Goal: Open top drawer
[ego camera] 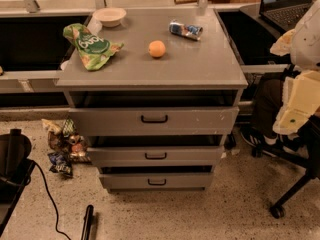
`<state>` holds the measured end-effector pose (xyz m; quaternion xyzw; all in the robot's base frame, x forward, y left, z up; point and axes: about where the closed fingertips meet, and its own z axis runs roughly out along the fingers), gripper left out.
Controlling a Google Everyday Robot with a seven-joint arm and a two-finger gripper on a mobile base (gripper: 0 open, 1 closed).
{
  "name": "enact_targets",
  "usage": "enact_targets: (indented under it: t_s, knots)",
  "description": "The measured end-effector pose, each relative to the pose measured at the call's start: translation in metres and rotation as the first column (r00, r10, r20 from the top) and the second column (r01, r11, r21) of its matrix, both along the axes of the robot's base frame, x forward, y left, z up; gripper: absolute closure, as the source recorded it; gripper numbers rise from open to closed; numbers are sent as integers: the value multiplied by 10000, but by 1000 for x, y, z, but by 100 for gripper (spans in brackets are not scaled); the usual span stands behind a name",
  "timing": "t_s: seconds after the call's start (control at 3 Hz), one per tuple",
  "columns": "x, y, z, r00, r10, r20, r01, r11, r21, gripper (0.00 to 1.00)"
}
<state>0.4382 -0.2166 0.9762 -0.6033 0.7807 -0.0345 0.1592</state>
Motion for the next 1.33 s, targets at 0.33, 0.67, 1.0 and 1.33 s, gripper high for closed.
enact_targets:
  t_s: [0.33,0.67,1.0,1.33]
  knots:
    - [0,1,0,9999,-10,121,10,10000,25,0]
    - [7,17,-30,9973,714,170,-719,9969,313,0]
    - [17,45,-86,9831,1826,132,-1831,9816,541,0]
    - [27,69,-141,9672,2540,-34,-2524,9626,986,0]
